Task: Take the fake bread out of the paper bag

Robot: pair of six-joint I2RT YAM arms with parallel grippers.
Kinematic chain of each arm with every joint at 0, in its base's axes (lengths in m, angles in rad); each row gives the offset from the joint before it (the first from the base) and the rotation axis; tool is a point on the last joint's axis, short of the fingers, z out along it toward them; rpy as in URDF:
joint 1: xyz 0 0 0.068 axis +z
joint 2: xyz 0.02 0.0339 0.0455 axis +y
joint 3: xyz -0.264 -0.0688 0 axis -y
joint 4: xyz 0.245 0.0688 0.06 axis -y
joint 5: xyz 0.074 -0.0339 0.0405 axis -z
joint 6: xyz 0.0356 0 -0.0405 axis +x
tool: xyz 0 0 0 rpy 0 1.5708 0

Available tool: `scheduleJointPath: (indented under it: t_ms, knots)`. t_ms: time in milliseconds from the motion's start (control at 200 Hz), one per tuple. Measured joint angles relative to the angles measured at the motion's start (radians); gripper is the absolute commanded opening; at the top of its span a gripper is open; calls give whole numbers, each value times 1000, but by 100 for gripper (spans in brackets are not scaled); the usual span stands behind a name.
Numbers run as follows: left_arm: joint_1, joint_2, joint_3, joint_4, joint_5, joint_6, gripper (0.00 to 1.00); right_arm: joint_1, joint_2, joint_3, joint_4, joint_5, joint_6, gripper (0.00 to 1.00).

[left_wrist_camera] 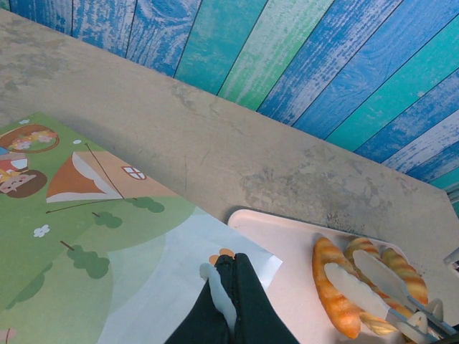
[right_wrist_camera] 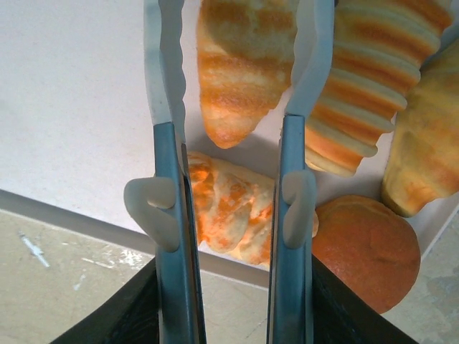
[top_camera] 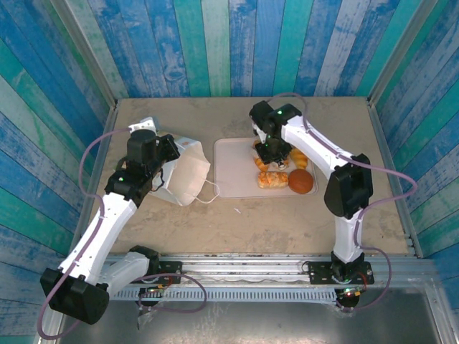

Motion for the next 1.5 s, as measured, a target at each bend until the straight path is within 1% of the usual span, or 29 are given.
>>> scheduleJointPath:
  t_ms: [210, 391, 671, 841, 1042, 1122, 1297, 1498]
  knots:
    - [0, -14, 0, -17, -10, 5, 0, -1, -68, -33, 29, -35, 0, 45]
    - [0, -44, 0, -30, -18, 10, 0, -3, -147, -120, 91, -91, 0, 43]
    - [0, -79, 0, -80, -46, 35, 0, -3, -447, -321, 259, -227, 2, 43]
    - [0, -107, 0, -123, -80, 46, 0, -3, -581, -436, 372, -365, 8, 43]
    - [0, -158, 0, -166, -117, 49, 0, 0, -651, -551, 484, -552, 26, 43]
    - [0, -174, 0, -195, -141, 50, 0, 12, -669, -581, 510, -604, 26, 43]
    - [0, -216, 2, -253, -193, 50, 0, 84, -686, -597, 527, -666, -2, 43]
    - [0, -240, 6, -296, -224, 40, 0, 156, -691, -597, 526, -686, -58, 42]
